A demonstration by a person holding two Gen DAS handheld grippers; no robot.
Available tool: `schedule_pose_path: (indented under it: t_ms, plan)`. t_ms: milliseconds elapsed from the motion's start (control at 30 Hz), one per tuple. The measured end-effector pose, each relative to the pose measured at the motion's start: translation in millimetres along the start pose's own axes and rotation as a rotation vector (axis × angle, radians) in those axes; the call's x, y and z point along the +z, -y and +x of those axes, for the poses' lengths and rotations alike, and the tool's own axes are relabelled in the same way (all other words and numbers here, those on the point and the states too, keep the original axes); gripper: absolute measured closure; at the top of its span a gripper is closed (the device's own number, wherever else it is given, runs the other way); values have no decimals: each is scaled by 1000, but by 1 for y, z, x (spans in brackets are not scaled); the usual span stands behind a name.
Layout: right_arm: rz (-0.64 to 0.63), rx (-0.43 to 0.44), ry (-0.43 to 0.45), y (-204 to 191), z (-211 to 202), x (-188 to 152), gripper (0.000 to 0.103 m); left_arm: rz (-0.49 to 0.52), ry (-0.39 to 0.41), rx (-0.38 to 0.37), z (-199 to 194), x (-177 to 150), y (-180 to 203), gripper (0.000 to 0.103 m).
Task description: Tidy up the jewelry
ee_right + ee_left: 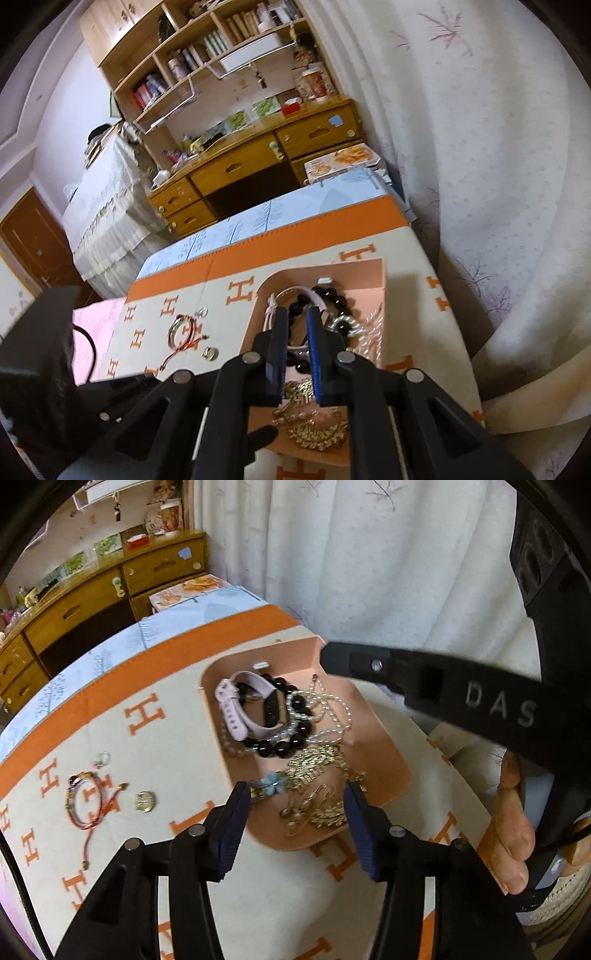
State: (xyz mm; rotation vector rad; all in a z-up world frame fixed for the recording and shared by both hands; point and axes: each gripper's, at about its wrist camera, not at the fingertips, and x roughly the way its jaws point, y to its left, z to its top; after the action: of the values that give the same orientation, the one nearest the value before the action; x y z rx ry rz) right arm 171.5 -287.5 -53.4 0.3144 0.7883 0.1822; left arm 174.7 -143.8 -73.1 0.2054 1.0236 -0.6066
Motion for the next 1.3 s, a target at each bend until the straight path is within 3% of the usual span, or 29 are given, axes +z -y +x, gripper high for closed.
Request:
schedule_pose_path:
  t_ms: [167,433,667,767,933,1067,1300]
  plan:
    - [-30,36,-38,-15,3,-2,92,-36,-2,69,-21,-10,-31,52]
    - [-107,87,-79,-53,11,4,92,-142,2,264,-57,-19,-115,52]
    - [-210,106,-87,-100,14,17,92,-205,40,356,-90,-20,-165,52]
    - [-244,109,-99,-116,20,22,92,-227,52,368,-94,-18,-182,45]
    - [-255,115,-203,-131,55,26,71,-245,25,372,-77,-18,-202,42]
    - [-215,97,-388,-130,102,14,71,-262,-43,342,-45,-19,-213,42]
    - [-161,53,-567,-122,151,-10,71,-303,-177,284,14,-18,-235,42]
